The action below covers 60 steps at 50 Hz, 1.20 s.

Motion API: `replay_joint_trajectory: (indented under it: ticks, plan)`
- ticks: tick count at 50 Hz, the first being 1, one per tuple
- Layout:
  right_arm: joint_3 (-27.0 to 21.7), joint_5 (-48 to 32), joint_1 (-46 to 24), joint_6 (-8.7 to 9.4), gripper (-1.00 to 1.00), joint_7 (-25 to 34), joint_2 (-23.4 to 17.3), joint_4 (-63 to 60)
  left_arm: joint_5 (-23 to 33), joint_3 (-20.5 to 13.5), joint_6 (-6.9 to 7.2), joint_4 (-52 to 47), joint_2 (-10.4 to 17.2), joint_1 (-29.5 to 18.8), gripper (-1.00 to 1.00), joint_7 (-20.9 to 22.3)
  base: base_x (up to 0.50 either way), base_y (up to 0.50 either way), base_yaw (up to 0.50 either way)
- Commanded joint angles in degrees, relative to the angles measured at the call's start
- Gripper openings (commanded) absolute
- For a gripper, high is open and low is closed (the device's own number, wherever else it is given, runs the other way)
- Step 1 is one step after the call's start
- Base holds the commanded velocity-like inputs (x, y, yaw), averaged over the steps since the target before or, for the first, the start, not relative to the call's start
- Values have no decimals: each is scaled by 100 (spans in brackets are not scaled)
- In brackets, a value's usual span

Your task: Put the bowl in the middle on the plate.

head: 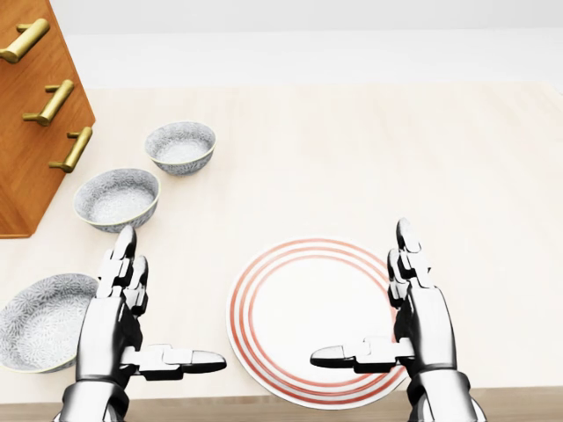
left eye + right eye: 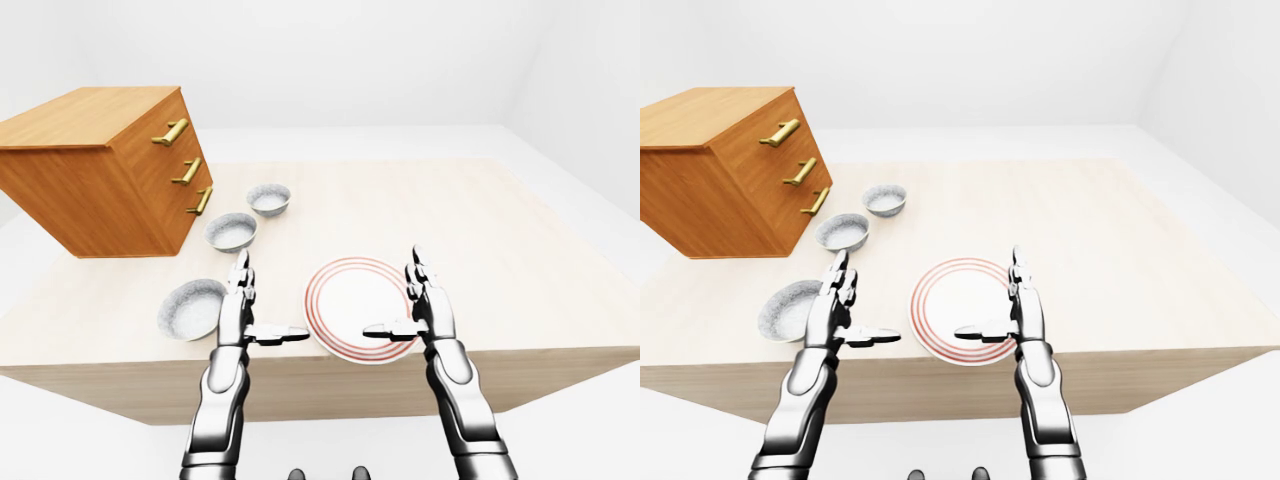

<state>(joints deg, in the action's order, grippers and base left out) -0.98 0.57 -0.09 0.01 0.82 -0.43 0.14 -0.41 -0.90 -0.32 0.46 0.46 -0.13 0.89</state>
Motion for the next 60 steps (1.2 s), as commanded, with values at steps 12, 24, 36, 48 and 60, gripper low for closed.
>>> replay_joint_trajectory:
  ticks: [12, 24, 36, 48, 60]
  plan:
    - [-151, 70, -90, -95, 100, 137, -86, 207, 51, -105, 26, -58, 65, 19, 100, 95, 0, 0, 0]
    - [10, -452, 66, 309, 100, 233, -117, -585, 168, -111, -15, -45, 98, 9, 100, 28, 0, 0, 0]
    - [-152, -685, 248, 499, 100, 653, -245, -1911, 288, -144, -15, -227, 108, 23, 100, 79, 0, 0, 0]
    - [-641, -838, 288, 499, 100, 1106, -388, -2591, 427, -8, 487, -1083, 50, 221, 100, 123, 0, 0, 0]
    - [-1342, -965, 277, 499, 100, 1687, -597, -3137, 510, 74, 532, -1195, 24, 286, 100, 121, 0, 0, 0]
